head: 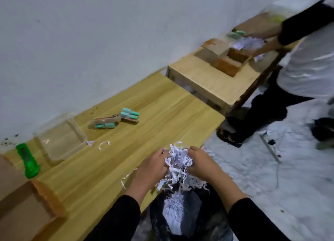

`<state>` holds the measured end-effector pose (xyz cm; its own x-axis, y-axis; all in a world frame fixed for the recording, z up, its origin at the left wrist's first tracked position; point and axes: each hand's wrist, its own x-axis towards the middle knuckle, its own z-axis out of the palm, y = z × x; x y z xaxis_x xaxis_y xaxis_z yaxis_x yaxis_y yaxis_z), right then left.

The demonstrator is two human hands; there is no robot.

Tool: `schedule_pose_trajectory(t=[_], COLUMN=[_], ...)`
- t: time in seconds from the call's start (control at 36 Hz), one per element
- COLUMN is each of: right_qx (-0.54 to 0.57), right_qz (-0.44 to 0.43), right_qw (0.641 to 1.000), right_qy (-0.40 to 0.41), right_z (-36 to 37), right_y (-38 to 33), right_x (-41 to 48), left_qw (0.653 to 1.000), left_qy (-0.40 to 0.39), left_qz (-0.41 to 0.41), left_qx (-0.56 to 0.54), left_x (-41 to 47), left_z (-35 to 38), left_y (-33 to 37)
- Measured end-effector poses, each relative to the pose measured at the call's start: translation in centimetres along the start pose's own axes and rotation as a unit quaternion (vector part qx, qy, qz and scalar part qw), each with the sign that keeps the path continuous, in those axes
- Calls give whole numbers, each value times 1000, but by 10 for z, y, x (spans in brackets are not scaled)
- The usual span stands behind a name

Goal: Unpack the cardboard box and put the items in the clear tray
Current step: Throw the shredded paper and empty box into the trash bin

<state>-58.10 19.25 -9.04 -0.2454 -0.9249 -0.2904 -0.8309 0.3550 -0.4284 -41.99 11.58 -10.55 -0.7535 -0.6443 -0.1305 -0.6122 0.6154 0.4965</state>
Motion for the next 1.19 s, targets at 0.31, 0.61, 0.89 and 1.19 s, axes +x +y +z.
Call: schedule_pose_trajectory(t=[0.31, 0.61, 0.89, 1.19], right_qx=[66, 150, 158, 151], right_qz=[207, 249, 216, 154], right_qw=[976, 957, 962, 976], right_qy=[32, -23, -57, 31], right_z=[12, 61, 69, 27], right_y=[106, 136, 144, 106], right_x=[-103, -127, -125, -80], left_qw=[987, 973, 974, 994], left_qy=[-101, -209, -215, -83], left_qz=[117, 81, 64, 48], left_qx=[38, 52, 39, -45], left_x=[30, 27, 24, 35], left_z=[88, 148, 155, 85], left_y=[104, 103, 98, 81])
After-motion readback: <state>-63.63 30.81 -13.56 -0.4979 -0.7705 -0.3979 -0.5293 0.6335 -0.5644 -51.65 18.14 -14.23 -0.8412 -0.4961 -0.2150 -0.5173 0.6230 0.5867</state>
